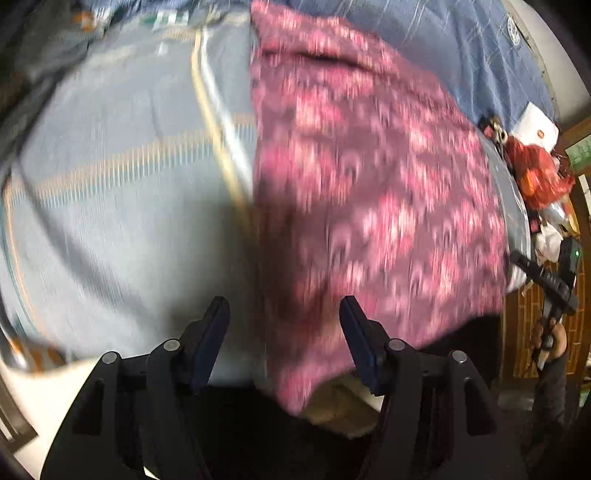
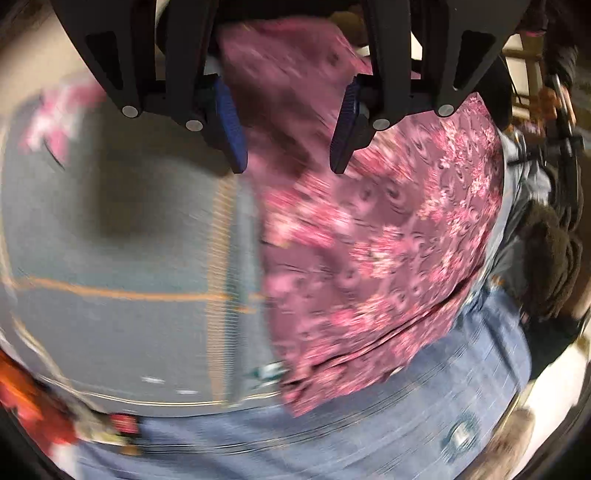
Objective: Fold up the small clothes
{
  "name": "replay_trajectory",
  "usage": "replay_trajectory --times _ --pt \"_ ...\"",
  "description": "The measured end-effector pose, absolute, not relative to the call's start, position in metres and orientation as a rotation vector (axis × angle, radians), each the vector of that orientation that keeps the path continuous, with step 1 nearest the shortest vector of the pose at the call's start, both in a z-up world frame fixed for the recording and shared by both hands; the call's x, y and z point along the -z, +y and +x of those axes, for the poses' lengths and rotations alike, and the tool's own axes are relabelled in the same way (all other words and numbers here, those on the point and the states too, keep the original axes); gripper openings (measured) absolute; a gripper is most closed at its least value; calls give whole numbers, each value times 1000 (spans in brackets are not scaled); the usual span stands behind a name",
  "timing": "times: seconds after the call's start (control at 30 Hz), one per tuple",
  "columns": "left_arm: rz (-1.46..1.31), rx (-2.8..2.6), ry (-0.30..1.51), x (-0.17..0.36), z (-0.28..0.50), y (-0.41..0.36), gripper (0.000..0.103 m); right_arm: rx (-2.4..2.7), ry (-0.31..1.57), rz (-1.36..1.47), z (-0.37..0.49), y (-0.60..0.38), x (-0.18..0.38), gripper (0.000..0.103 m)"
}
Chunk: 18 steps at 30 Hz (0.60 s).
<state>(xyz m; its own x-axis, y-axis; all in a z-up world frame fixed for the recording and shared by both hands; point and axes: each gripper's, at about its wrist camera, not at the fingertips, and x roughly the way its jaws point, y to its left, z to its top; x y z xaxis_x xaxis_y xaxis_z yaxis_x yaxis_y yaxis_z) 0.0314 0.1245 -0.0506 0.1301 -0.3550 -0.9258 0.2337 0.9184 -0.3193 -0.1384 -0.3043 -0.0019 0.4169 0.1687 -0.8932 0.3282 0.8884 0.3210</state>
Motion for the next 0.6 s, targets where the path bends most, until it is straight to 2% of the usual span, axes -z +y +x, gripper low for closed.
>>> replay_trajectory --times 0.33,0.43,0.47,0.5,0.53,0.57,0.6 --pt "-153 469 1488 87 -1 119 61 -45 1201 663 -165 -306 35 57" --pt "-125 453 1495 94 -5 115 60 -88 1185 608 -160 -296 36 65" --pt "-109 450 1485 95 -6 111 50 -103 1181 595 -160 -293 35 64" --pt "-107 464 1485 95 -8 108 22 -125 1199 579 -159 -290 35 54" --pt "-116 491 1497 95 -10 105 11 -137 1215 557 -158 -286 37 45" --pt "-110 495 1494 94 -12 104 6 -143 1243 508 -158 -279 38 16" --pt "-102 501 1485 90 -13 103 5 -152 1256 483 -163 -277 38 5"
